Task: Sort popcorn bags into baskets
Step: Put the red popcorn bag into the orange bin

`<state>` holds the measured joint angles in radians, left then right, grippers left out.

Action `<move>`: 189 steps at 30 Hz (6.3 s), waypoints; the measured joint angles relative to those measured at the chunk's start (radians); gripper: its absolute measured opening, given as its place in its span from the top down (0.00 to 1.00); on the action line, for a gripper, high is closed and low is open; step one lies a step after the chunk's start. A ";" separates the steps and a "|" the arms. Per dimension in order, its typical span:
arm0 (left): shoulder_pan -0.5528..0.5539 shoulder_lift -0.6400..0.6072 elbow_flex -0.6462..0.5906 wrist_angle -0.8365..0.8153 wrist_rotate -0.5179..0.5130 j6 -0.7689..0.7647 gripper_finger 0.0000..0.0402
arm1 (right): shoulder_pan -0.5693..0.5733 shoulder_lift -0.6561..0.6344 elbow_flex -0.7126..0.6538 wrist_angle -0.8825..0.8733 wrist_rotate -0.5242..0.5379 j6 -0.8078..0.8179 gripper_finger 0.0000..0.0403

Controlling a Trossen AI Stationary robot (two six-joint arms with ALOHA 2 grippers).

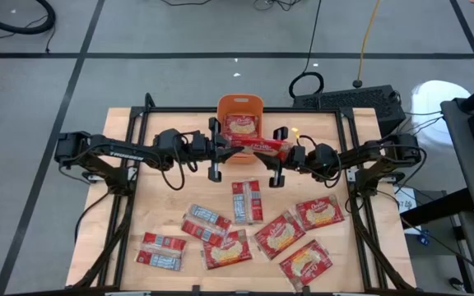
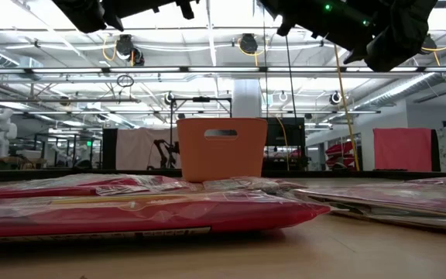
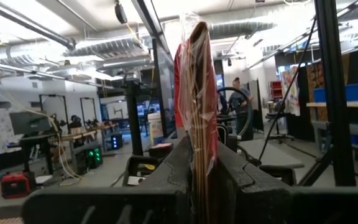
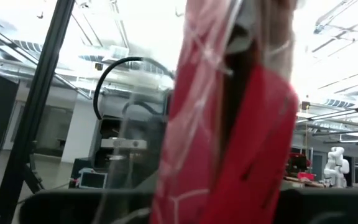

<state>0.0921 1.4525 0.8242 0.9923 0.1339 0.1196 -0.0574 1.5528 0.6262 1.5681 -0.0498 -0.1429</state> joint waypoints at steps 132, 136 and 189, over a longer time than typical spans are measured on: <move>0.459 0.590 1.526 -1.948 -0.057 0.407 0.96 | 0.189 -0.391 -0.390 -0.569 0.208 0.203 0.47; 0.458 0.641 1.524 -2.039 -0.053 0.411 0.94 | 0.204 -0.390 -0.409 -0.576 0.258 0.199 0.47; 0.509 0.918 1.520 -2.201 0.023 0.548 0.88 | 0.203 -0.389 -0.417 -0.614 0.311 0.180 0.47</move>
<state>0.6016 2.3706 2.3440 -1.2089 0.1564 0.6678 0.1459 1.1633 0.2089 0.9542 0.2607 0.0376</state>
